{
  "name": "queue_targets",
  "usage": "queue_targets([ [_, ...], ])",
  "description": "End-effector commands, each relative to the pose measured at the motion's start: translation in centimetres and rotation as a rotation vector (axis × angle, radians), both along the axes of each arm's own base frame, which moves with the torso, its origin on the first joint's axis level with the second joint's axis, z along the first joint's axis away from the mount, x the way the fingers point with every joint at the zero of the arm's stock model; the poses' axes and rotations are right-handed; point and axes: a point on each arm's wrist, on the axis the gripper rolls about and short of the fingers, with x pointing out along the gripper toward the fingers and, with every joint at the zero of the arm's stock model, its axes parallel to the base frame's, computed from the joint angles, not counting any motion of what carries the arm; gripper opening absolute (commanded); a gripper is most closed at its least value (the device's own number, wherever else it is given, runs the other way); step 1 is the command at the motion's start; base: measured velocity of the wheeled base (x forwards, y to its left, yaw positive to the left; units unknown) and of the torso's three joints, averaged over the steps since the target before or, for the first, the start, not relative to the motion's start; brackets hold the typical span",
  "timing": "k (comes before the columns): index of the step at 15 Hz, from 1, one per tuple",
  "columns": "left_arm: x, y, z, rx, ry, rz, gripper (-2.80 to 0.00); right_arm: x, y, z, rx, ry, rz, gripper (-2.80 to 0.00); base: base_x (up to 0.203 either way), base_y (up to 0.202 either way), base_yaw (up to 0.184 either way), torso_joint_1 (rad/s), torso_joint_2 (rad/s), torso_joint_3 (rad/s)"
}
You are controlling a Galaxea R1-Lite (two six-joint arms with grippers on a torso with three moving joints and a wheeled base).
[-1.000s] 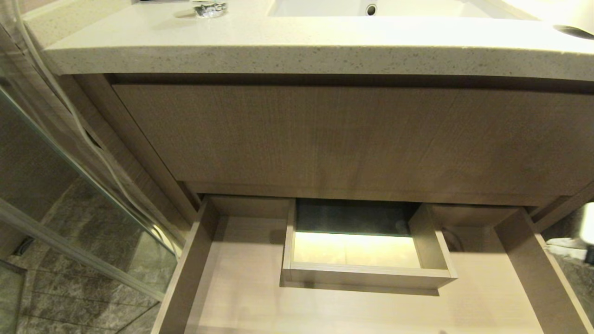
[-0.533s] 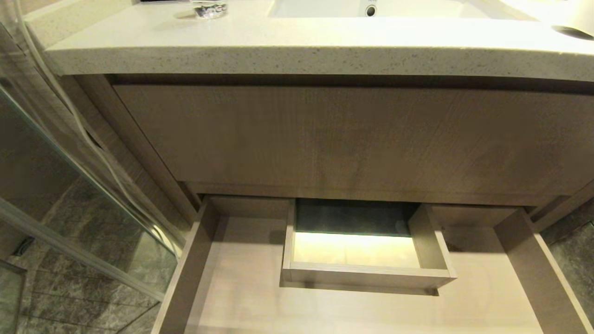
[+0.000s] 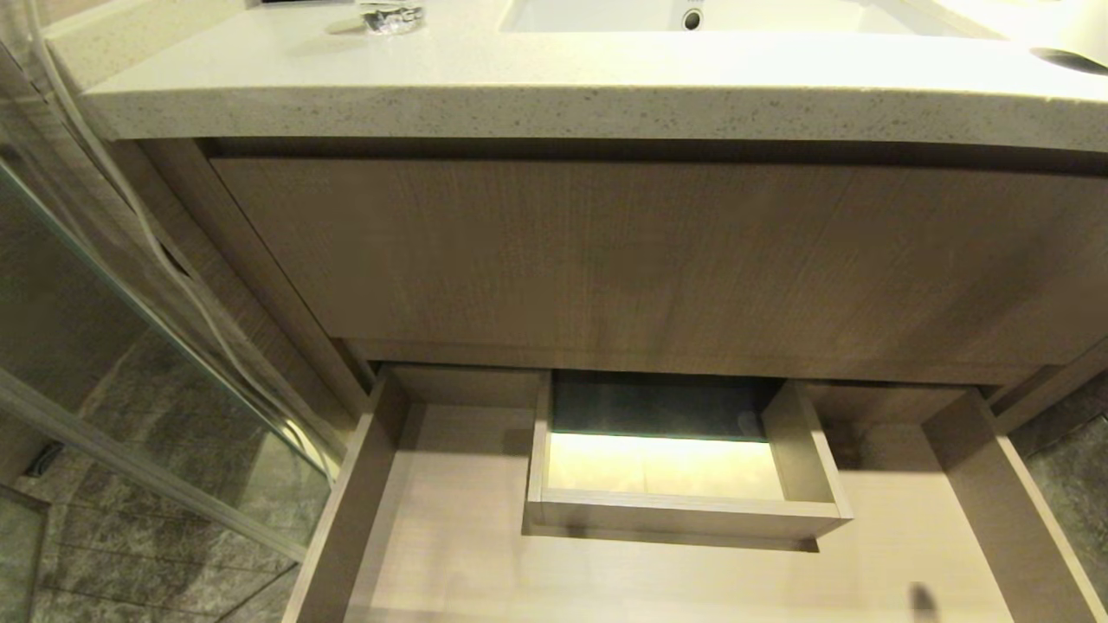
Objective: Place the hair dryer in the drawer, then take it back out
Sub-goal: Pick up the hairdryer
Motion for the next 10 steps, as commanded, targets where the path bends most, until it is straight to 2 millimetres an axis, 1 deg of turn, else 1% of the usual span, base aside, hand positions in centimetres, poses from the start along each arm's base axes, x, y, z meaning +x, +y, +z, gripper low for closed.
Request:
queue_targets([
  [1, 0.0, 0.0, 0.0, 0.0, 0.0, 0.0, -2.8, 6.9, -3.6, 0.4, -0.001, 0.054, -0.035, -2.8, 0.0, 0.0, 0.0, 0.0, 0.0, 0.0],
  [2, 0.0, 0.0, 0.0, 0.0, 0.0, 0.0, -2.8, 8.0, -4.4, 0.8, -0.012, 0.045, -0.049, 0.0, 0.0, 0.0, 0.0, 0.0, 0.0, 0.0],
  [4, 0.0, 0.0, 0.0, 0.0, 0.0, 0.0, -2.8, 10.5, -5.9, 1.0, -0.01, 0.05, -0.065, 0.0, 0.0, 0.0, 0.0, 0.0, 0.0, 0.0],
  [6, 0.0, 0.0, 0.0, 0.0, 0.0, 0.0, -2.8, 12.0, -6.8, 1.2, -0.012, 0.051, -0.076, 0.0, 0.0, 0.0, 0.0, 0.0, 0.0, 0.0],
  [8, 0.0, 0.0, 0.0, 0.0, 0.0, 0.0, -2.8, 12.5, -7.0, 0.5, 0.003, 0.084, -0.074, 0.0, 0.0, 0.0, 0.0, 0.0, 0.0, 0.0],
  [10, 0.0, 0.0, 0.0, 0.0, 0.0, 0.0, -2.8, 12.6, -6.9, 0.4, 0.006, 0.093, -0.059, 0.0, 0.0, 0.0, 0.0, 0.0, 0.0, 0.0],
])
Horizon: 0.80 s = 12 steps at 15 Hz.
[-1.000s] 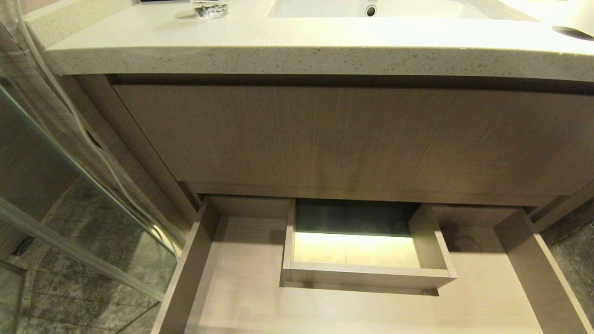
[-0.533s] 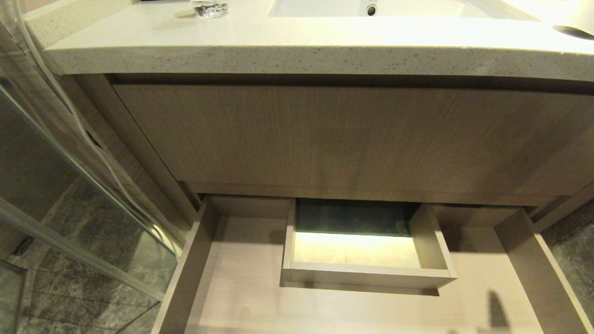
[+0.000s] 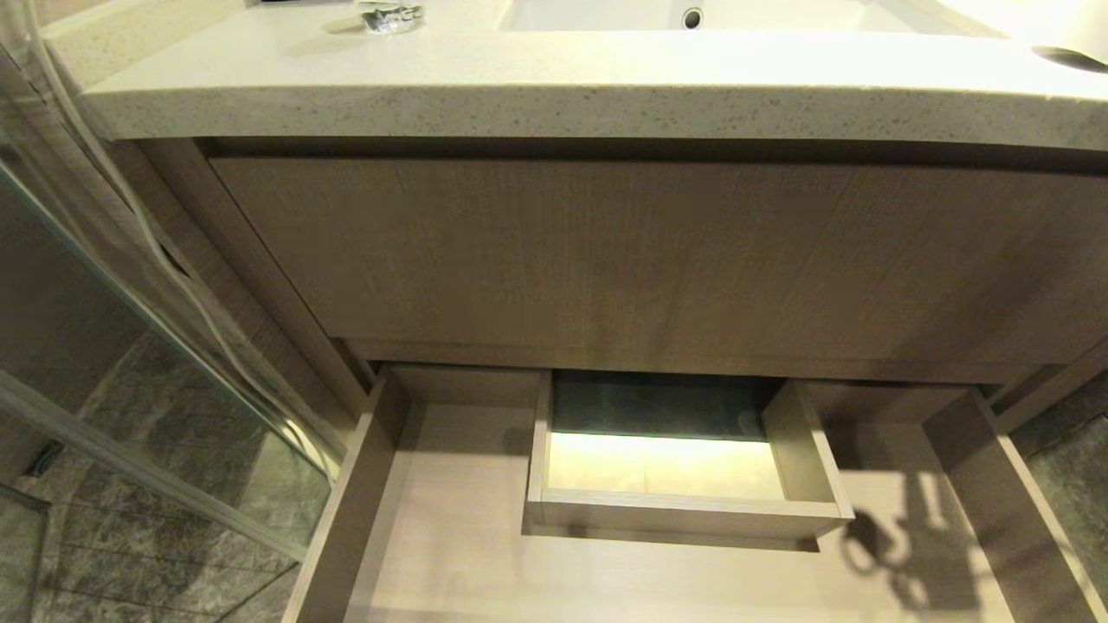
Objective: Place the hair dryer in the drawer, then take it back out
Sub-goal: Pick up the hairdryer
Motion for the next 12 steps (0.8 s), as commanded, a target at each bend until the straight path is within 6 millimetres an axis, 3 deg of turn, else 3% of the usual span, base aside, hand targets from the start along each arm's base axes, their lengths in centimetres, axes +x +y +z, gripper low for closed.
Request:
queue_targets([
  [1, 0.0, 0.0, 0.0, 0.0, 0.0, 0.0, -2.8, 1.0, -0.3, -0.5, 0.002, 0.021, 0.016, 0.0, 0.0, 0.0, 0.0, 0.0, 0.0, 0.0],
  [8, 0.0, 0.0, 0.0, 0.0, 0.0, 0.0, -2.8, -0.4, 0.7, -0.2, -0.079, 0.012, 0.115, 0.0, 0.0, 0.0, 0.0, 0.0, 0.0, 0.0],
  [12, 0.0, 0.0, 0.0, 0.0, 0.0, 0.0, -2.8, 0.5, 0.2, -0.2, -0.111, 0.006, 0.102, 0.0, 0.0, 0.0, 0.0, 0.0, 0.0, 0.0],
])
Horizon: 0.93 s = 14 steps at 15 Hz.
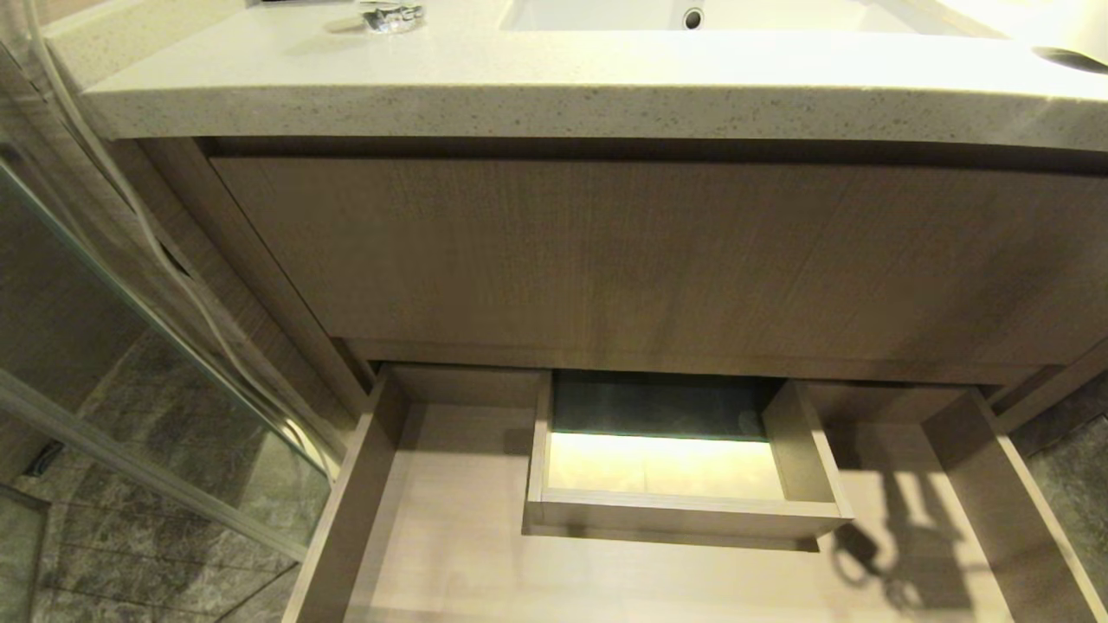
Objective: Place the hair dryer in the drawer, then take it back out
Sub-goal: Pick up the hairdryer
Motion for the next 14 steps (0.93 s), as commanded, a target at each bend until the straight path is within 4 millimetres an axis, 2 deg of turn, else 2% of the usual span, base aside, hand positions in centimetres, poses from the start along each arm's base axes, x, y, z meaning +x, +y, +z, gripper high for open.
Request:
queue_targets([
  [1, 0.0, 0.0, 0.0, 0.0, 0.0, 0.0, -2.8, 0.8, -0.4, -0.1, -0.009, -0.011, -0.003, 0.0, 0.0, 0.0, 0.0, 0.0, 0.0, 0.0],
  [8, 0.0, 0.0, 0.0, 0.0, 0.0, 0.0, -2.8, 4.1, -2.1, -0.6, -0.018, -0.036, -0.014, 0.0, 0.0, 0.0, 0.0, 0.0, 0.0, 0.0],
  [14, 0.0, 0.0, 0.0, 0.0, 0.0, 0.0, -2.8, 6.2, -3.2, -1.1, -0.01, -0.035, -0.022, 0.0, 0.0, 0.0, 0.0, 0.0, 0.0, 0.0],
])
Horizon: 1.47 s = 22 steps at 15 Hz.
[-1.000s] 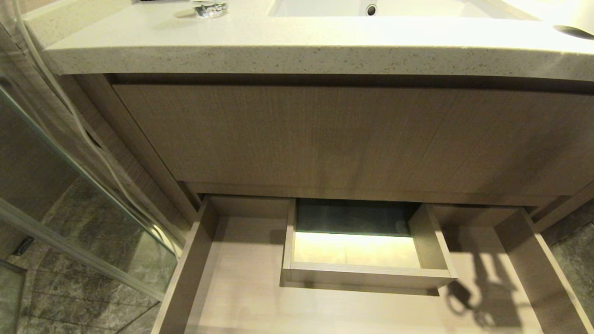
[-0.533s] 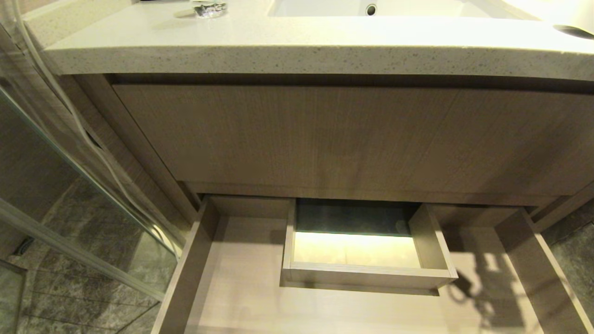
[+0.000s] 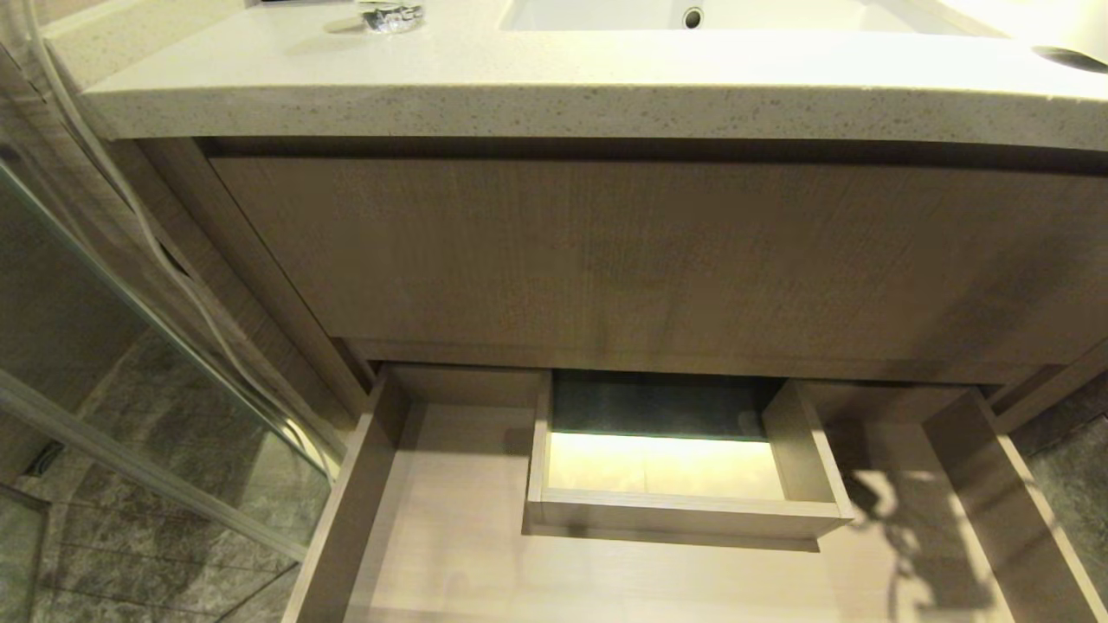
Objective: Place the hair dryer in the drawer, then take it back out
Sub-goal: Pick up the hairdryer
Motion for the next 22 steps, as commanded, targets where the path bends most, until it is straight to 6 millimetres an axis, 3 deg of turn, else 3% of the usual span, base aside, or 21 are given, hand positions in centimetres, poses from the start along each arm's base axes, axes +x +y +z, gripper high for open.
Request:
queue_targets([
  [1, 0.0, 0.0, 0.0, 0.0, 0.0, 0.0, -2.8, 1.2, -0.6, -0.5, 0.003, 0.009, -0.007, 0.0, 0.0, 0.0, 0.0, 0.0, 0.0, 0.0],
  [6, 0.0, 0.0, 0.0, 0.0, 0.0, 0.0, -2.8, 3.1, -1.1, -0.7, 0.022, -0.012, -0.011, 0.0, 0.0, 0.0, 0.0, 0.0, 0.0, 0.0],
  [20, 0.0, 0.0, 0.0, 0.0, 0.0, 0.0, -2.8, 8.7, -0.1, -2.0, 0.076, -0.025, 0.058, 0.0, 0.0, 0.0, 0.0, 0.0, 0.0, 0.0],
  [21, 0.0, 0.0, 0.0, 0.0, 0.0, 0.0, -2.8, 8.7, -0.1, -2.0, 0.077, -0.022, 0.061, -0.2, 0.0, 0.0, 0.0, 0.0, 0.0, 0.0],
  [22, 0.0, 0.0, 0.0, 0.0, 0.0, 0.0, -2.8, 8.8, -0.1, -2.1, 0.082, -0.021, 0.062, -2.8, 0.0, 0.0, 0.0, 0.0, 0.0, 0.0],
])
